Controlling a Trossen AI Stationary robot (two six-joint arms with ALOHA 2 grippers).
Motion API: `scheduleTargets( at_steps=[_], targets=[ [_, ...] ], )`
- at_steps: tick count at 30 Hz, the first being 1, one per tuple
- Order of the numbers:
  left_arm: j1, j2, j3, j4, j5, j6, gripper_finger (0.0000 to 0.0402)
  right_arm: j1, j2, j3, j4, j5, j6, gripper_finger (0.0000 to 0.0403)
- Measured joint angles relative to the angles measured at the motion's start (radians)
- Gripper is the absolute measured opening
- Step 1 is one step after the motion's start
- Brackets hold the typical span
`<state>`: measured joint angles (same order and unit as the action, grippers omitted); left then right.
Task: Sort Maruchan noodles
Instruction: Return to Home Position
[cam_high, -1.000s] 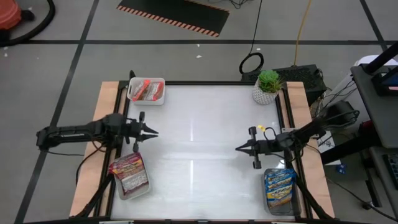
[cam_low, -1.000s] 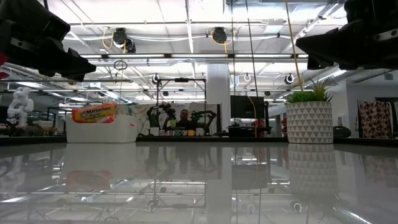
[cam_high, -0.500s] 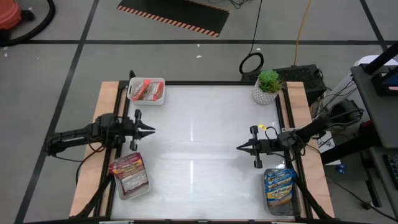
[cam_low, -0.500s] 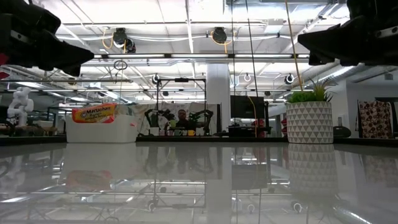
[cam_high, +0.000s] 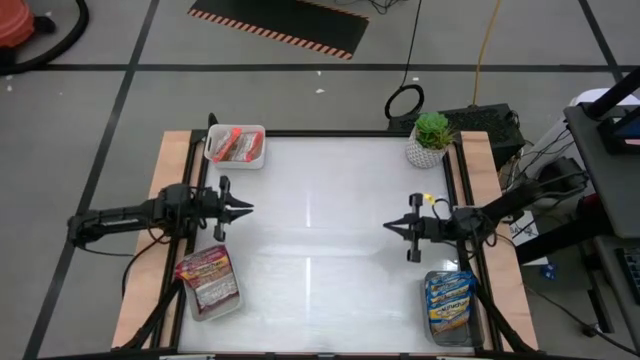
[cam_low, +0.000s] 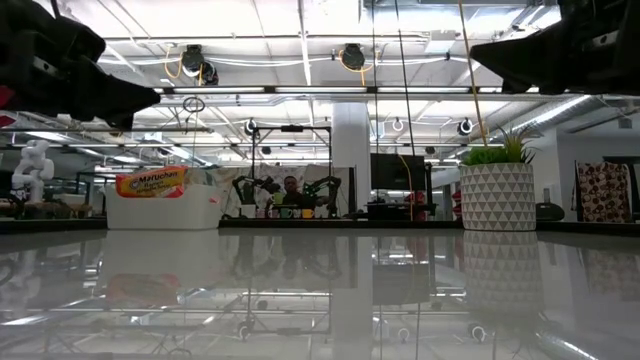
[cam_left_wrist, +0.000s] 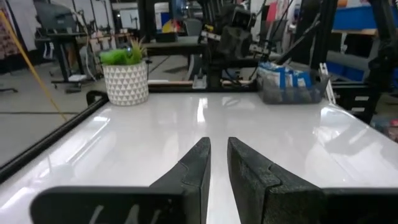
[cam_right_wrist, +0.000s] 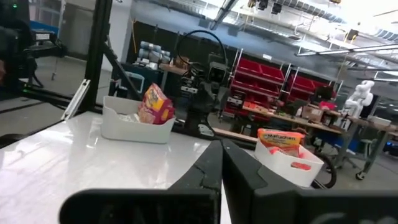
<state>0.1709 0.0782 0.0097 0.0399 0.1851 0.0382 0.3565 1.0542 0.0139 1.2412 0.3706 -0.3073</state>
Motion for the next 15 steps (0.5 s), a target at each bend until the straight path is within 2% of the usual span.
scheduleTargets(
  at_steps=[12, 15],
  targets=[
    [-0.05, 0.033, 0.0, -0.009, -0.058, -0.097, 0.006, 0.005, -0.315, 0.0, -0.355, 0.06, -0.019, 0.0],
    [-0.077, 0.033, 0.0, -0.009, -0.059, -0.097, 0.006, 0.005, -0.406, 0.001, -0.455, 0.104, -0.014, 0.0]
  ],
)
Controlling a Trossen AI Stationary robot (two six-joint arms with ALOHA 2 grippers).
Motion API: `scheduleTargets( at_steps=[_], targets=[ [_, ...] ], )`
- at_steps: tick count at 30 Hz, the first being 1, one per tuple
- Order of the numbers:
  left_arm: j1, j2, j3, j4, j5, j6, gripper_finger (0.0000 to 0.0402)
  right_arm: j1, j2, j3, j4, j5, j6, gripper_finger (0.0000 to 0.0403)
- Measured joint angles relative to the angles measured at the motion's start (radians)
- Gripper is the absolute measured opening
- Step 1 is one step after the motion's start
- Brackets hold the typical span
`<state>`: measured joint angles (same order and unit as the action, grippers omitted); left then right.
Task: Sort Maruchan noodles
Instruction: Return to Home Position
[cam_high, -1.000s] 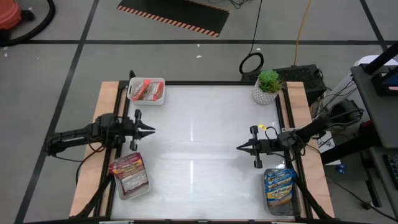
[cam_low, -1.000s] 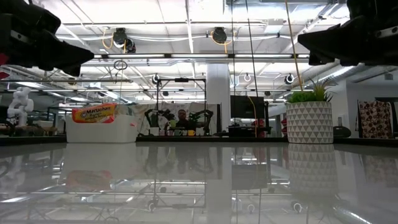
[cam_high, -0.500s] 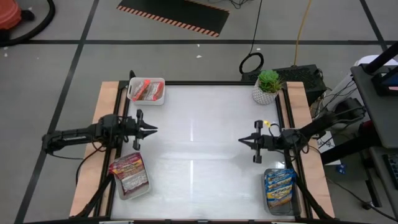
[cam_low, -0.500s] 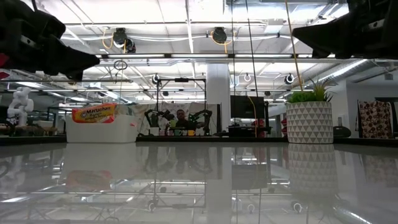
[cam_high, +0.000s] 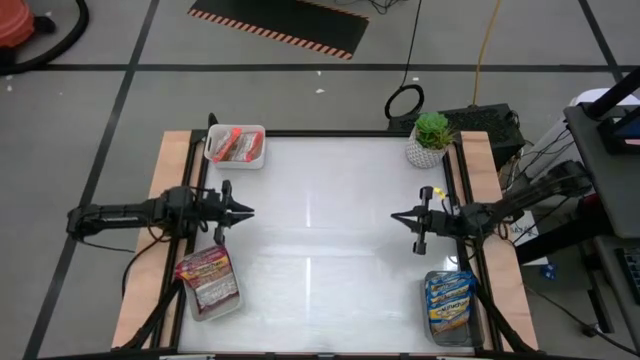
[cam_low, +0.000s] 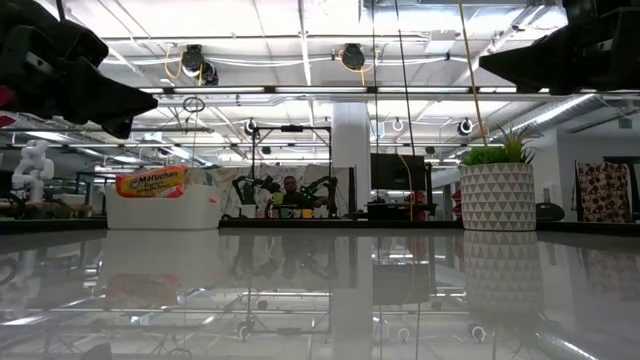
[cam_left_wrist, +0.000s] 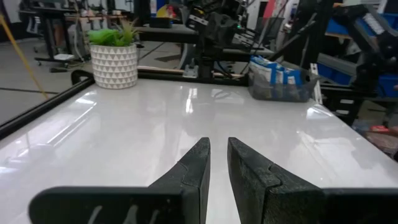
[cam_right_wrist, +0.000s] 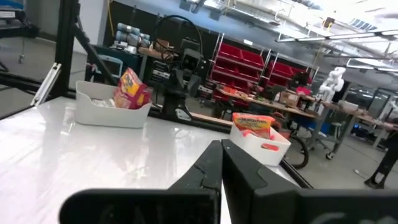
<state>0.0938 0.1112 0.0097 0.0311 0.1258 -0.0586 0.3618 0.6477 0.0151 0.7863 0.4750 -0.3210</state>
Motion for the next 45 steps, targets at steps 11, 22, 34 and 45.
scheduleTargets(
  at_steps=[11, 22, 34, 45],
  targets=[
    [-0.067, 0.0, 0.0, -0.016, -0.102, 0.011, 0.006, 0.0, -0.261, 0.0, -0.351, 0.001, 0.091, 0.0],
    [-0.071, 0.0, 0.0, -0.018, -0.105, 0.01, 0.006, 0.0, -0.394, 0.0, -0.663, -0.05, 0.234, 0.0],
    [-0.071, 0.0, 0.0, 0.018, -0.158, 0.049, 0.006, -0.001, -0.43, 0.0, -0.565, -0.373, 0.122, 0.0],
    [-0.071, 0.0, 0.0, 0.041, -0.157, 0.038, 0.006, -0.049, -0.497, -0.001, -0.646, -0.372, 0.087, 0.0]
  ],
)
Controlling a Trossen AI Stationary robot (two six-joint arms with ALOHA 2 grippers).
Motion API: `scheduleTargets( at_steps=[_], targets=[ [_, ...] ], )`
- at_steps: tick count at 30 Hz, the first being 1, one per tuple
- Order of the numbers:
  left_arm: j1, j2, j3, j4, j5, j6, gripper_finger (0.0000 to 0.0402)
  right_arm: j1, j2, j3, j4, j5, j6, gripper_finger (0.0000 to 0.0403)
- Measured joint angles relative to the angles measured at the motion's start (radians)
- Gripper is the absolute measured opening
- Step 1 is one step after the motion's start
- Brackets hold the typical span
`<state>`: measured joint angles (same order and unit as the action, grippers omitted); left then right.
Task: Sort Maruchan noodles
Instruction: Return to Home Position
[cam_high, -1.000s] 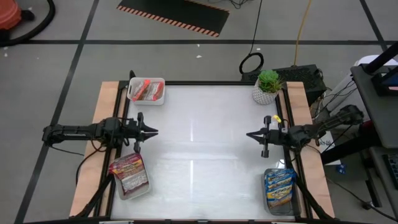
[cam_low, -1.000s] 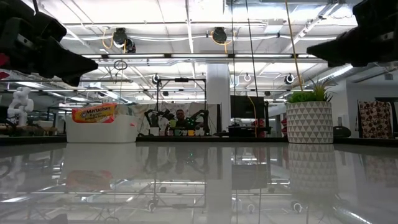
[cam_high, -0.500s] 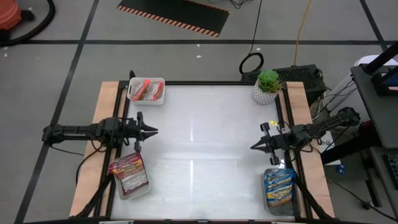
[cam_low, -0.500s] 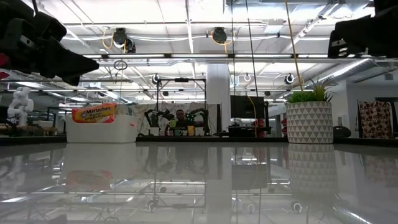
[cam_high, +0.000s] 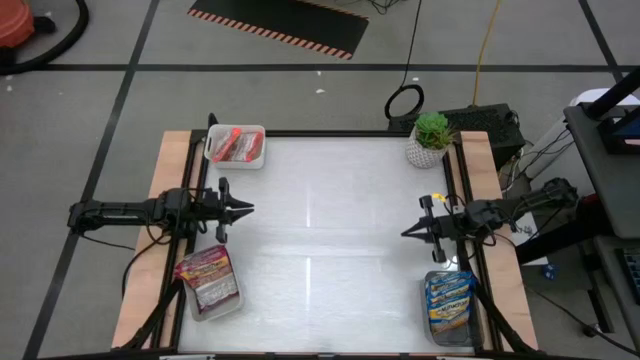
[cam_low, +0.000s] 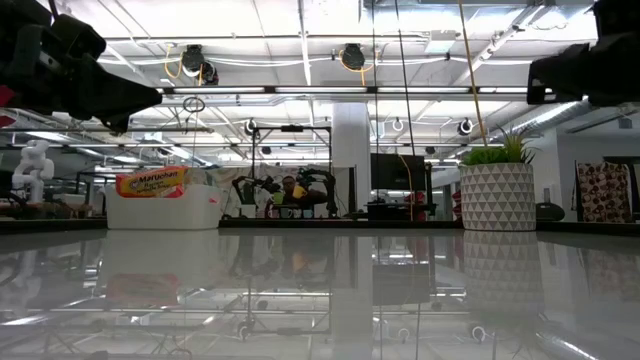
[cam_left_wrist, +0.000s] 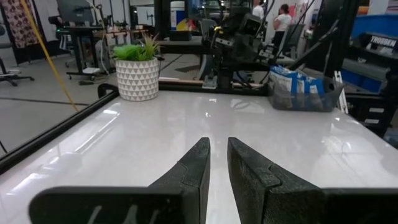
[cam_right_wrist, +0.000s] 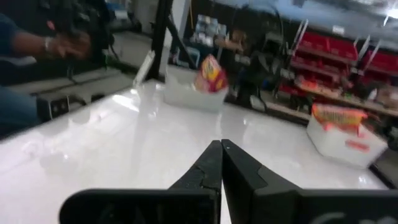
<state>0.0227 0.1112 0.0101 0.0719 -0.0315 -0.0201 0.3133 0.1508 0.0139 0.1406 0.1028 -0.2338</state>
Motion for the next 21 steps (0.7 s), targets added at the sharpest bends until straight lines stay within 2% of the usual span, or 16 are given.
scheduleTargets(
  at_steps=[3, 7, 21],
  targets=[
    [0.0, 0.0, 0.0, 0.0, 0.001, -0.016, 0.006, -0.028, -0.071, 0.0, -0.098, -0.008, 0.03, 0.0],
    [-0.002, 0.0, 0.0, 0.0, 0.026, -0.035, 0.006, -0.056, -0.137, 0.0, -0.115, -0.119, 0.023, 0.0],
    [-0.002, 0.0, 0.0, -0.002, 0.031, -0.035, 0.006, -0.148, -0.147, 0.0, -0.12, -0.129, -0.071, 0.0]
  ],
)
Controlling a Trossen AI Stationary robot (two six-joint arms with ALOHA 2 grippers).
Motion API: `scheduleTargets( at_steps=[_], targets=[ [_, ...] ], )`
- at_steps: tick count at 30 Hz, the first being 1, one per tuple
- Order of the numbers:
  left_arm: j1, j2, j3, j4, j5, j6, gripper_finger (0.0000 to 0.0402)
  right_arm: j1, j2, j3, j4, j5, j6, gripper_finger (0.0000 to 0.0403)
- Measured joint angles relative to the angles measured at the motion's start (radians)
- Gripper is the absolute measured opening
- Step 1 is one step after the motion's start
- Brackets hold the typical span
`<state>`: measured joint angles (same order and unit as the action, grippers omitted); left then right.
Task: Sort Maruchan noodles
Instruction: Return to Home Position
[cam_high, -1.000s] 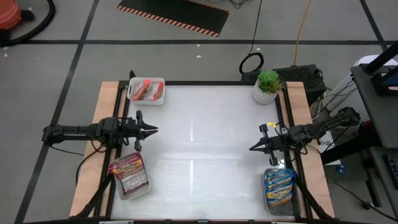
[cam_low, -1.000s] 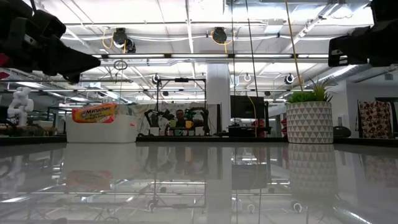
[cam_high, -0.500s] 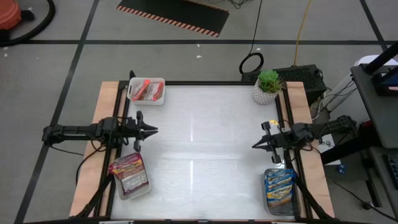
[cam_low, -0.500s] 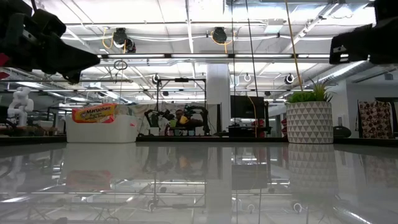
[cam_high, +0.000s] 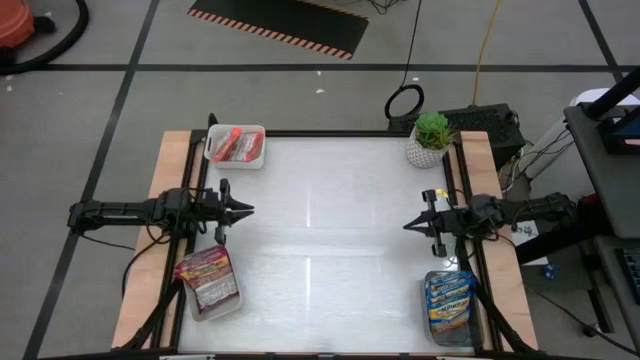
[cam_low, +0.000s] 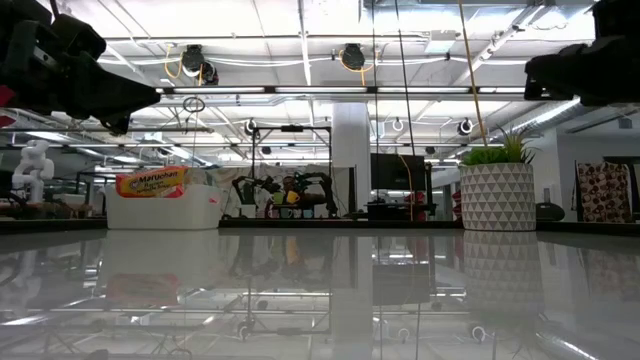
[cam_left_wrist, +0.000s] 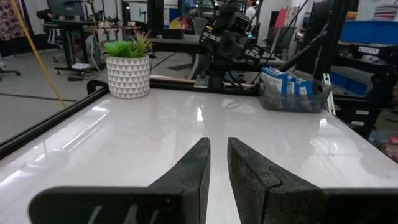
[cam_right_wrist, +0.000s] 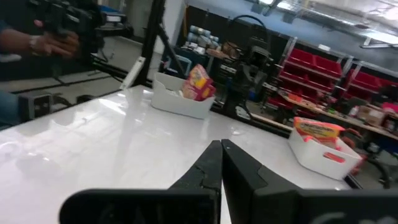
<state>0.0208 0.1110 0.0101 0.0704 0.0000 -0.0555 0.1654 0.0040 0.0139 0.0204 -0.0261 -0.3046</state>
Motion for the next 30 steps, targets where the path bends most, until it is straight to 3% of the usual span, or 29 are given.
scheduleTargets(
  at_steps=[7, 30],
  targets=[
    [0.0, 0.0, 0.0, 0.0, 0.0, 0.005, 0.006, -0.079, 0.0, 0.0, -0.002, -0.005, 0.049, 0.0],
    [0.0, 0.0, 0.0, -0.023, -0.001, 0.007, 0.006, -0.182, 0.042, 0.001, 0.001, -0.025, 0.118, 0.0]
  ],
)
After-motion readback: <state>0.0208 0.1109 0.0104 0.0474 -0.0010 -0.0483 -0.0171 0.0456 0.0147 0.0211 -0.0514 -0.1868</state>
